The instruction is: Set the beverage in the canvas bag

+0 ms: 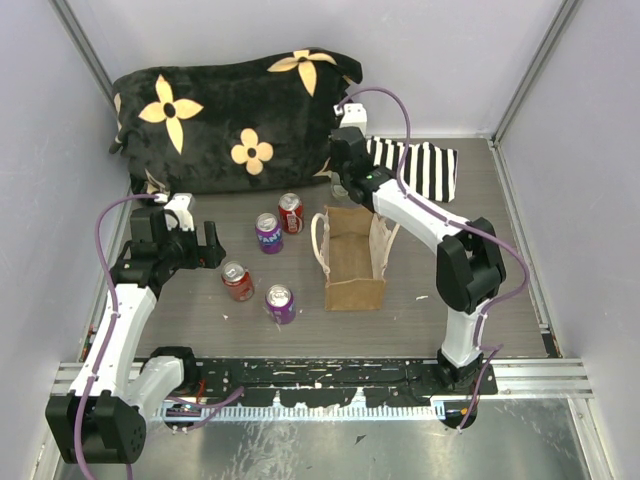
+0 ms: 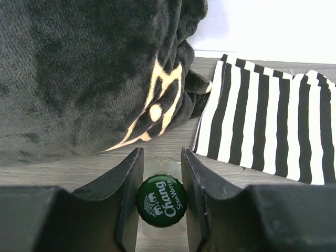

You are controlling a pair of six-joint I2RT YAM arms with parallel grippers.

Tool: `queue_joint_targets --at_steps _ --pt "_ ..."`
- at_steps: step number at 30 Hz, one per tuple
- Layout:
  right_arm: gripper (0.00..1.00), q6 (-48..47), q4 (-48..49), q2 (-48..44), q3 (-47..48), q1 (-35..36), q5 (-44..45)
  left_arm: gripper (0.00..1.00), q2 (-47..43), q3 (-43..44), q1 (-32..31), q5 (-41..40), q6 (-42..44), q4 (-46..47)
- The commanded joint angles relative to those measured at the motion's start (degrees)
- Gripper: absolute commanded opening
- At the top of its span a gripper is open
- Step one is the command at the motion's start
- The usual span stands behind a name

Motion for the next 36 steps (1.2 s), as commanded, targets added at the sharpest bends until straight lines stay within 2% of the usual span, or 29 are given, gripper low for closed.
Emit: queue_joint_targets --at_steps 1,8,28,36 --pt "0.01 -1.21 3.29 -7.83 6.7 -0.19 0.45 0.98 -0.92 -0.11 0.2 1.0 -0.66 1.12" --pt "0.01 -0.89 -3.46 -10.29 10.05 -0.19 -1.36 0.98 -1.23 -0.09 0.23 1.28 -1.23 1.13" --pt "0.01 0.79 -8.61 -23.24 6.94 0.05 -6.89 0.98 -1.19 0.44 0.27 1.78 -2.07 0.84" --pt "0.01 0.69 -13.1 -28.58 2.42 4.01 -6.19 0.98 -0.99 0.61 0.23 1.78 -2.24 0.79"
